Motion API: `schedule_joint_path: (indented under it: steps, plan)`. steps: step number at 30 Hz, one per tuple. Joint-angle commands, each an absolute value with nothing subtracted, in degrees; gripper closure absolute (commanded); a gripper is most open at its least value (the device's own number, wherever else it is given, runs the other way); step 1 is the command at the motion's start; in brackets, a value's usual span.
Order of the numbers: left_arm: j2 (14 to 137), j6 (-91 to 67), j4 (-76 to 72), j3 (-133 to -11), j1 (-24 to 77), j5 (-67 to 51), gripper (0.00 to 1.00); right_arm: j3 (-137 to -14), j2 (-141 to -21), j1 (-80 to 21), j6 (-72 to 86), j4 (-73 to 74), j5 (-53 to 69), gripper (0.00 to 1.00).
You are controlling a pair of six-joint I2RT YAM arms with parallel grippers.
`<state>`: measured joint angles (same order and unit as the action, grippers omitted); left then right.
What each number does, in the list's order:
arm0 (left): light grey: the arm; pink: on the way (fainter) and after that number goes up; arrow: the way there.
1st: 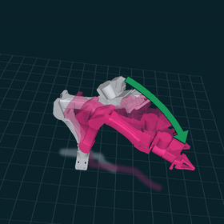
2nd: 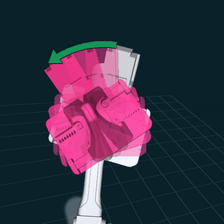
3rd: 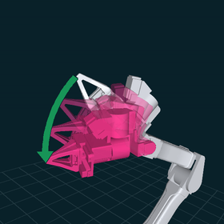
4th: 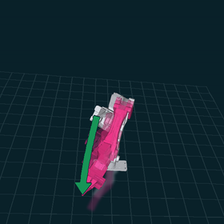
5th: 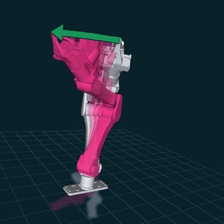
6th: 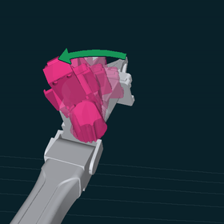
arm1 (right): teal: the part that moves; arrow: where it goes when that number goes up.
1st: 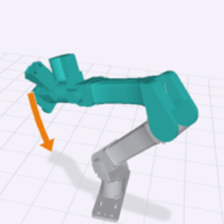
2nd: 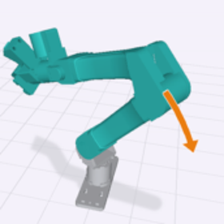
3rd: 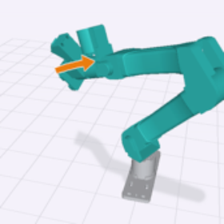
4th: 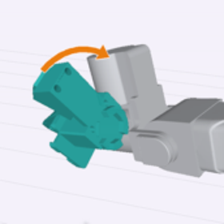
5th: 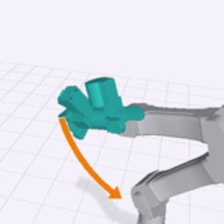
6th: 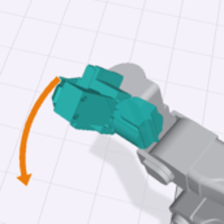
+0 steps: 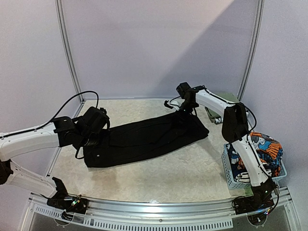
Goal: Fold and stack the mixed laundry pile
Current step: Rotate the rectangle-folded shirt.
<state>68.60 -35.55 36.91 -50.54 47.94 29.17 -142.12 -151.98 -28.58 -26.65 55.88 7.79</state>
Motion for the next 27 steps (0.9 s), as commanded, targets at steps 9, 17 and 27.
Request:
schedule_joint_path:
  steps: [9, 17, 27]
  plan:
    - [88.09, -14.73, 51.32, -64.60, 48.81, 26.28, 0.31, -110.87, -114.92, -25.98, -18.47, 47.49, 16.73, 0.14]
    - [98.05, -0.53, 61.00, -70.65, 48.69, 12.69, 0.40, -97.21, -112.22, -21.00, -16.51, 54.37, 26.69, 0.01]
    - [104.73, 2.15, 66.29, -69.17, 48.69, 20.46, 0.45, -85.20, -100.65, -18.63, -16.19, 47.11, 25.36, 0.01]
